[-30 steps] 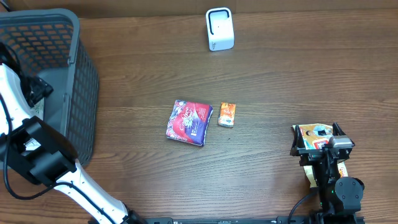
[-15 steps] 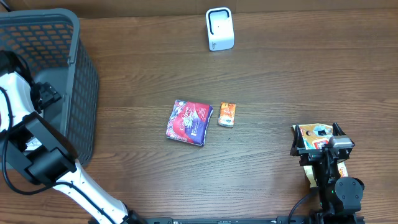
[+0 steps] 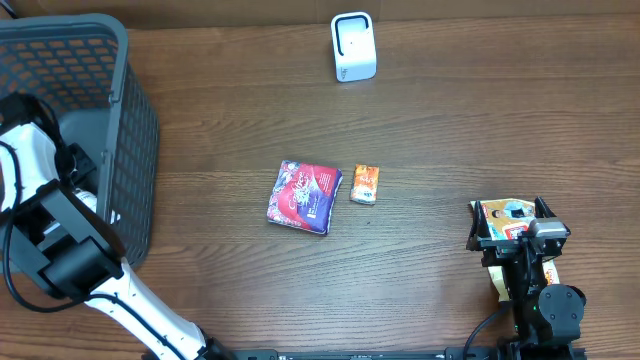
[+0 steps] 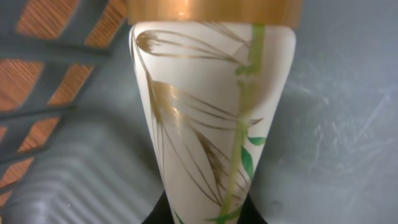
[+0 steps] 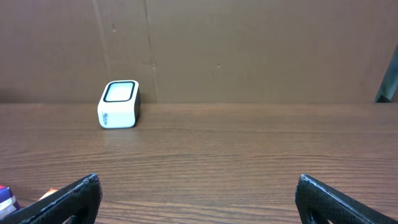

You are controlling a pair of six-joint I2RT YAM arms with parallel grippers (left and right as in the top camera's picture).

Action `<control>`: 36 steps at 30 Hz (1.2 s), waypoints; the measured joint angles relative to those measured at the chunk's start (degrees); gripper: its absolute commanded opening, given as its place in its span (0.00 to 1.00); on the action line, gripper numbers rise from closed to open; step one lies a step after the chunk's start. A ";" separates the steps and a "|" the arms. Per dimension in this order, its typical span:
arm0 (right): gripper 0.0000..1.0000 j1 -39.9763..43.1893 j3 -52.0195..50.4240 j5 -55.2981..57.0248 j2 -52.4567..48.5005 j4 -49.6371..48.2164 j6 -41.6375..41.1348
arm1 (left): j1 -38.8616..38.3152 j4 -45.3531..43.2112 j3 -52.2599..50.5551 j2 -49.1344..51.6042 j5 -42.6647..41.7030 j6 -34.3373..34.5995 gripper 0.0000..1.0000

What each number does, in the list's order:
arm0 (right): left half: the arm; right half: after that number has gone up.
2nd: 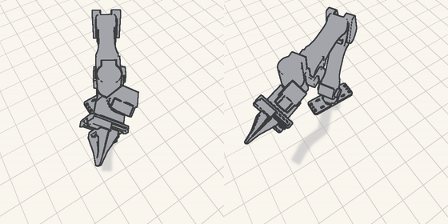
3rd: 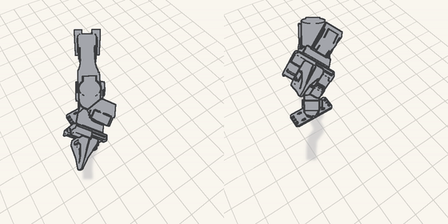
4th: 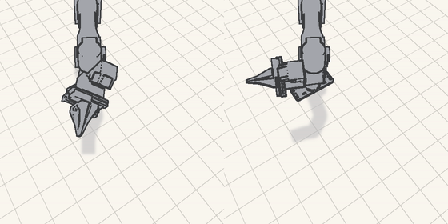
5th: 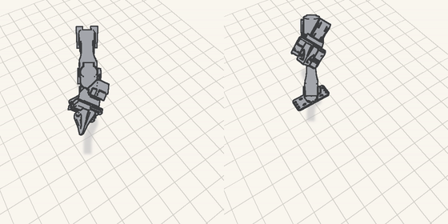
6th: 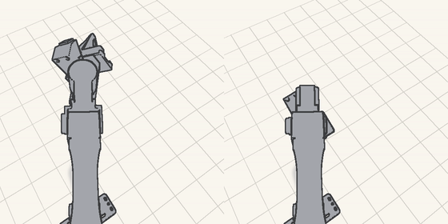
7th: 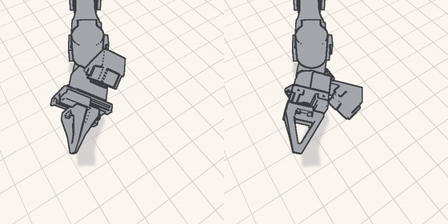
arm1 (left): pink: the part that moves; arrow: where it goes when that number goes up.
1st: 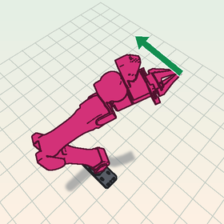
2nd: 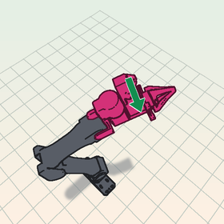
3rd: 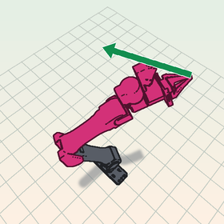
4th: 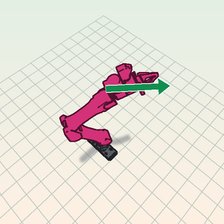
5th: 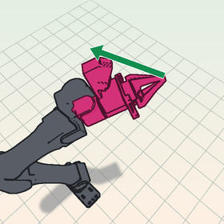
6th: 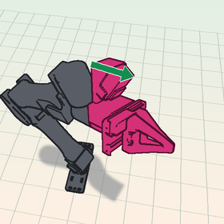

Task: Scan the item barcode
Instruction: 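Grasp the white-green tube with the left gripper, then lift the tube out, hold it near the scanner, and release it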

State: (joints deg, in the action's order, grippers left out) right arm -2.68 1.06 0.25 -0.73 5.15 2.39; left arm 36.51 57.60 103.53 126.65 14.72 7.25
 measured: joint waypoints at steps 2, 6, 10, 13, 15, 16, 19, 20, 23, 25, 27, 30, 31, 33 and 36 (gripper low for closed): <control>1.00 0.00 0.00 0.02 0.00 0.00 -0.02 | 0.00 1.22 0.02 0.00 0.09 0.02 0.04; 1.00 0.00 0.00 0.00 0.00 0.00 -0.02 | 0.00 5.53 1.60 -0.02 -0.55 1.07 0.04; 1.00 0.00 0.00 0.00 0.00 0.02 0.00 | 0.02 9.94 6.64 -0.24 -4.26 3.69 0.04; 1.00 0.00 0.00 0.00 0.00 0.00 -0.02 | 0.02 10.47 12.11 -2.36 -11.02 4.79 0.04; 1.00 0.00 0.00 0.00 0.00 0.00 -0.02 | 0.00 10.51 15.45 -5.07 -16.98 4.79 0.04; 1.00 0.00 0.00 0.02 0.00 0.00 -0.02 | 0.00 10.49 17.22 -7.06 -20.61 4.72 0.04; 1.00 0.00 0.00 0.02 0.00 0.00 -0.02 | -0.17 9.86 21.20 -13.60 -30.34 4.55 0.04; 1.00 0.00 0.00 0.00 0.00 -0.02 0.00 | -0.50 9.62 22.05 -16.15 -33.20 4.55 0.04; 1.00 0.00 0.00 0.00 0.00 0.00 -0.04 | -2.69 9.94 23.52 -23.96 -40.17 4.55 0.04; 1.00 0.00 0.00 -0.02 0.00 -0.02 0.00 | -5.75 10.78 23.96 -28.11 -43.06 4.52 0.04; 1.00 0.00 0.00 0.02 0.00 -0.04 -0.02 | -11.32 11.72 24.13 -31.74 -45.13 4.50 0.04; 1.00 0.00 0.00 0.00 0.00 0.00 -0.04 | -21.57 12.70 24.15 -34.07 -46.25 4.39 0.04; 1.00 0.00 0.00 0.02 0.00 0.00 -0.04 | -25.09 13.18 24.15 -34.18 -46.14 4.42 0.04; 1.00 0.00 0.00 0.00 0.00 -0.02 0.00 | -32.61 14.36 24.09 -33.77 -44.48 4.81 0.04; 1.00 0.00 0.00 0.00 0.00 0.00 0.00 | -44.04 14.43 22.62 -32.02 -39.95 6.64 0.04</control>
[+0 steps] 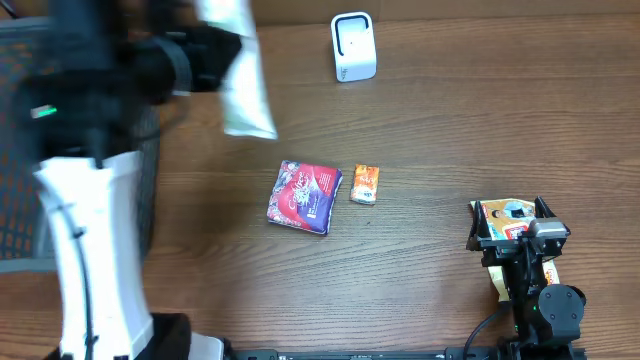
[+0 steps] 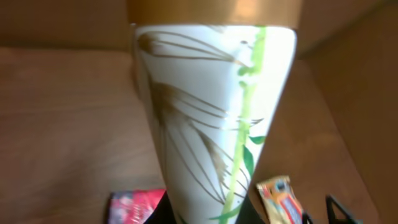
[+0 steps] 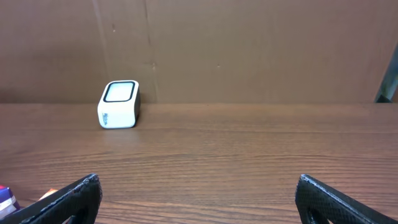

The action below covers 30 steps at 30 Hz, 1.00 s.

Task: Scan the item barcode
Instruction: 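Lift the tube out, hold it near the scanner, and release it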

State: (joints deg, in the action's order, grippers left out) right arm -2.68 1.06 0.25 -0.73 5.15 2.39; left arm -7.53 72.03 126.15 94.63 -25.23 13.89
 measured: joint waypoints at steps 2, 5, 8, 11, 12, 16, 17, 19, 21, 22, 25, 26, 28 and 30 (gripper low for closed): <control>1.00 0.00 0.00 0.02 0.00 -0.02 0.00 | -6.03 -0.31 -1.55 1.79 2.05 1.25 0.04; 1.00 0.00 0.00 0.02 0.00 -0.02 0.00 | -13.70 -2.49 -4.63 6.01 4.48 3.15 0.04; 1.00 0.00 0.00 0.00 0.00 0.00 0.00 | -19.61 -5.03 -7.26 12.28 6.56 5.38 0.04; 1.00 0.00 0.00 0.00 0.00 0.02 -0.02 | -23.76 -8.15 -8.68 19.96 7.74 7.45 0.04; 1.00 0.00 0.00 0.02 0.00 0.00 0.00 | -24.72 -9.49 -8.94 22.21 8.00 8.33 0.04; 1.00 0.00 0.00 -0.02 0.00 0.00 -0.02 | -27.36 -13.35 -9.46 29.27 8.85 11.61 0.04; 1.00 0.00 0.00 0.00 0.00 0.00 0.00 | -27.82 -13.86 -9.51 30.36 9.03 12.41 0.04; 1.00 0.00 0.00 0.02 0.00 -0.02 -0.02 | -28.59 -14.62 -9.51 32.06 9.27 13.79 0.04; 1.00 0.00 0.00 0.02 0.00 0.00 -0.02 | -29.27 -14.64 -9.51 33.07 9.42 14.91 0.04; 1.00 0.00 0.00 0.02 0.00 0.00 0.00 | -29.49 -14.62 -9.51 33.42 9.42 15.19 0.04; 1.00 0.00 0.00 0.00 0.00 0.00 0.00 | -29.83 -14.49 -9.51 34.12 9.49 16.22 0.04; 1.00 0.00 0.00 0.02 0.00 0.00 -0.02 | -29.94 -14.29 -9.51 34.36 9.46 16.48 0.04; 1.00 0.00 0.00 0.00 0.00 0.00 -0.02 | -29.99 -13.66 -9.51 34.97 9.46 17.20 0.04; 1.00 0.00 0.00 0.00 0.00 0.00 0.00 | -29.99 -13.11 -9.51 35.74 9.49 17.75 0.04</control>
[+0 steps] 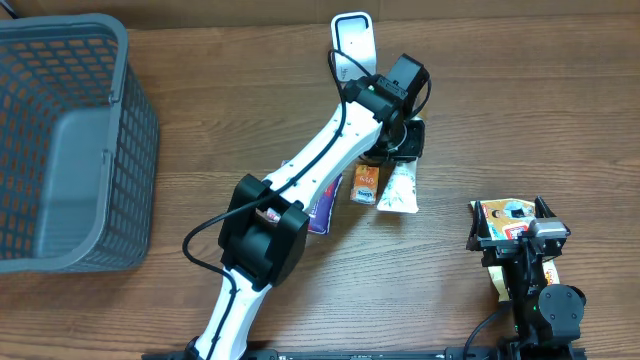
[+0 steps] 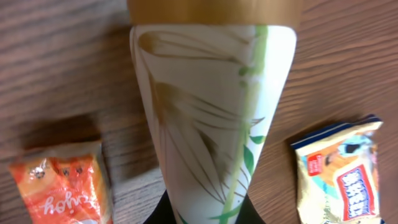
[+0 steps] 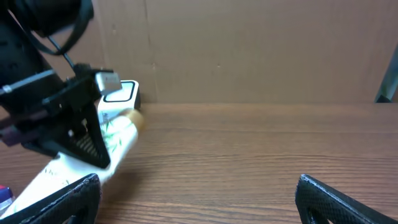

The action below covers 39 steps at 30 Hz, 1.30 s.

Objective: Scan the item barcode

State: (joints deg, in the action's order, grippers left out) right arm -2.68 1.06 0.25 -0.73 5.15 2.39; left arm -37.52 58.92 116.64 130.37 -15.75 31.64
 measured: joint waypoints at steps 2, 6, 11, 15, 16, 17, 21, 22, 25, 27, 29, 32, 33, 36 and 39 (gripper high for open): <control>1.00 0.00 0.00 0.02 0.00 0.00 -0.02 | 0.00 0.28 0.00 1.01 0.02 0.26 0.04; 1.00 0.00 0.00 0.00 0.00 0.00 -0.02 | 0.00 0.70 0.00 2.69 0.02 0.81 0.37; 1.00 0.00 0.00 0.00 0.00 -0.02 0.00 | 0.00 0.83 0.04 2.80 -0.22 1.40 0.65; 1.00 0.00 0.00 0.02 0.00 0.02 0.00 | 0.68 0.90 0.76 2.80 -3.08 0.98 0.68; 1.00 0.00 0.00 0.00 0.00 0.00 0.02 | 1.07 0.90 1.20 2.80 -4.11 0.72 0.68; 1.00 0.00 0.00 0.02 0.00 0.00 0.00 | 1.55 1.18 1.77 2.73 -5.20 0.22 0.68; 1.00 0.00 0.00 0.02 0.00 0.00 -0.02 | 4.55 4.63 5.68 1.33 -7.98 -2.08 0.74; 1.00 0.00 0.00 0.00 0.00 -0.02 -0.04 | 5.35 5.66 6.84 0.55 -8.28 -2.60 0.76; 1.00 0.00 0.00 0.02 0.00 -0.02 -0.02 | 7.63 8.46 10.12 -3.28 -8.87 -4.48 0.82; 1.00 0.00 0.00 0.00 0.00 0.00 0.02 | 8.87 10.25 11.78 -7.13 -9.05 -5.73 0.87; 1.00 0.00 0.00 0.00 0.00 0.02 -0.02 | 9.51 11.80 12.72 -11.32 -9.11 -6.82 0.94; 1.00 0.00 0.00 0.02 0.00 0.02 0.00 | 10.10 16.02 13.44 -18.51 -8.00 -7.96 1.00; 1.00 0.00 0.00 0.02 0.00 -0.04 0.00 | 10.34 17.94 13.49 -20.59 -7.21 -8.17 1.00; 1.00 0.00 0.00 0.02 0.00 0.02 0.00 | 11.17 23.17 13.77 -25.75 -4.26 -8.44 1.00; 1.00 0.00 0.00 0.00 0.00 -0.02 0.00 | 12.41 29.75 13.90 -29.62 -0.11 -8.96 1.00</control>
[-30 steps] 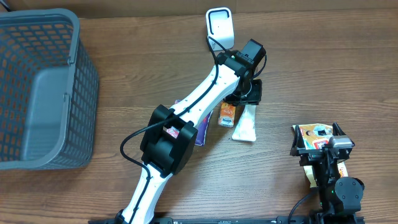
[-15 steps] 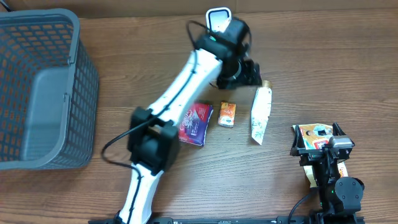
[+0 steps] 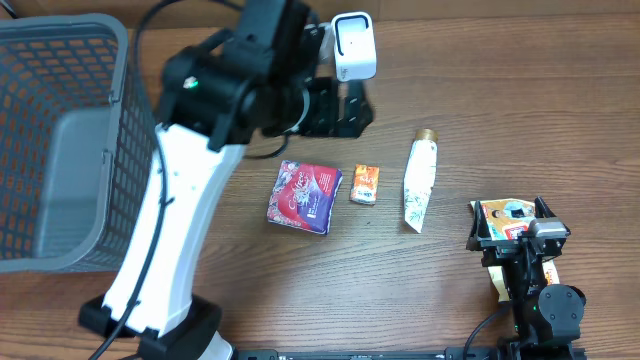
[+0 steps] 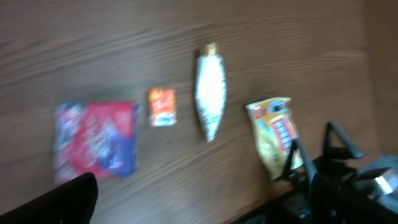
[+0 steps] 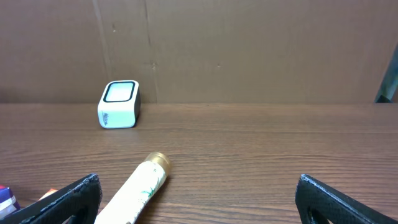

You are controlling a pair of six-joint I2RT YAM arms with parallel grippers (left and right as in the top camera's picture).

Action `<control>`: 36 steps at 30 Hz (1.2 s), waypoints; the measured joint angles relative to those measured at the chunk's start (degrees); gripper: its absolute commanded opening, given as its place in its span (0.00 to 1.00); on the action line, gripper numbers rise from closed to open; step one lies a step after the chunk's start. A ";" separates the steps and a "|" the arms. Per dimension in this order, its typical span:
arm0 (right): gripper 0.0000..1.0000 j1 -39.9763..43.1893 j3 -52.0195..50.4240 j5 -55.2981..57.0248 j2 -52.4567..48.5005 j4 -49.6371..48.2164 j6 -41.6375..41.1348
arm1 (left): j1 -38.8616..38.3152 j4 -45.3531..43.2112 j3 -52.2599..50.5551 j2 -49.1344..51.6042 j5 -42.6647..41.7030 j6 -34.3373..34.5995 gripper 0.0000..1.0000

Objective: Scan the item barcode

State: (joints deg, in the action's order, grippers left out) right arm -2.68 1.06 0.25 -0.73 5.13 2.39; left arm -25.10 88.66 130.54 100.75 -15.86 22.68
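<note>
The white tube with a gold cap (image 3: pixel 417 182) lies flat on the table, cap toward the back, right of the orange packet (image 3: pixel 365 184). It also shows in the left wrist view (image 4: pixel 209 107) and close in the right wrist view (image 5: pixel 134 193). The white scanner (image 3: pixel 353 45) stands at the back edge, window facing forward (image 5: pixel 119 104). My left gripper (image 3: pixel 340 108) hangs open high above the table, in front of the scanner, holding nothing. The right gripper (image 3: pixel 508 212) rests open at the front right, over a snack packet (image 4: pixel 278 135).
A red and blue pouch (image 3: pixel 303 196) lies left of the orange packet. A grey mesh basket (image 3: pixel 60 150) fills the left side. A brown cardboard wall (image 5: pixel 249 50) stands behind the table.
The left gripper was shut on the tube, low beside the orange packet. Now the tube lies loose on the table, and the gripper is open, higher and back-left near the scanner.
At first the left gripper held the tube inside the basket. Then it held it in the air beside the basket. Then it was down by the orange packet with the tube. Now the tube lies there released. The right arm stayed still.
</note>
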 measured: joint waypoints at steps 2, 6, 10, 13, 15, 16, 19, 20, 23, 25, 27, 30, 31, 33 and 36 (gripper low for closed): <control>1.00 0.00 0.00 0.02 0.00 -0.02 -0.02 | 0.35 3.98 0.00 -1.60 2.62 -0.24 1.00; 1.00 0.00 0.00 0.00 0.00 0.02 -0.02 | 0.39 8.02 -0.24 -3.69 6.29 -0.85 1.00; 1.00 0.00 0.00 0.02 0.00 0.00 0.00 | 0.39 8.00 -3.30 -6.62 7.21 -1.70 1.00; 1.00 0.00 0.00 0.00 0.00 0.02 0.00 | 0.39 7.93 -6.56 -10.01 7.67 -1.90 1.00; 1.00 0.00 0.00 0.00 0.00 0.04 0.00 | 0.39 8.17 -9.55 -13.22 7.82 -1.90 1.00; 1.00 0.00 0.00 0.02 0.00 0.02 -0.02 | 0.39 8.17 -12.17 -16.13 8.00 -1.90 1.00; 1.00 0.00 0.00 0.02 0.00 0.04 -0.02 | 0.39 8.02 -18.05 -22.10 8.02 -1.70 1.00; 1.00 0.00 0.00 0.00 0.00 0.00 0.00 | 0.39 8.11 -20.02 -24.06 8.02 -1.64 1.00; 1.00 0.00 0.00 0.00 0.00 0.00 -0.02 | 0.39 8.37 -24.48 -28.79 8.02 -0.74 1.00; 1.00 0.00 0.00 0.02 0.00 0.02 -0.02 | 0.39 8.39 -25.88 -30.53 8.02 -0.33 1.00; 1.00 0.00 0.00 0.02 0.00 0.04 -0.02 | 0.39 8.37 -26.14 -31.23 8.02 -0.17 1.00; 1.00 0.00 0.00 0.02 0.00 0.02 -0.02 | 0.39 8.26 -26.34 -31.19 8.02 -0.15 1.00; 1.00 0.00 0.00 0.00 0.00 0.00 -0.02 | 0.39 8.24 -26.38 -31.04 8.02 -0.15 1.00; 1.00 0.00 0.00 0.00 0.00 0.02 -0.04 | 0.39 8.22 -26.38 -30.67 8.02 -0.15 1.00; 1.00 0.00 0.00 0.00 0.00 0.02 -0.02 | 0.39 8.22 -26.38 -30.23 8.04 -0.15 1.00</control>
State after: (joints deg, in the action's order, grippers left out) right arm -2.68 1.06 0.25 -0.73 5.15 2.37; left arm -24.71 96.88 104.16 70.52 -7.81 22.52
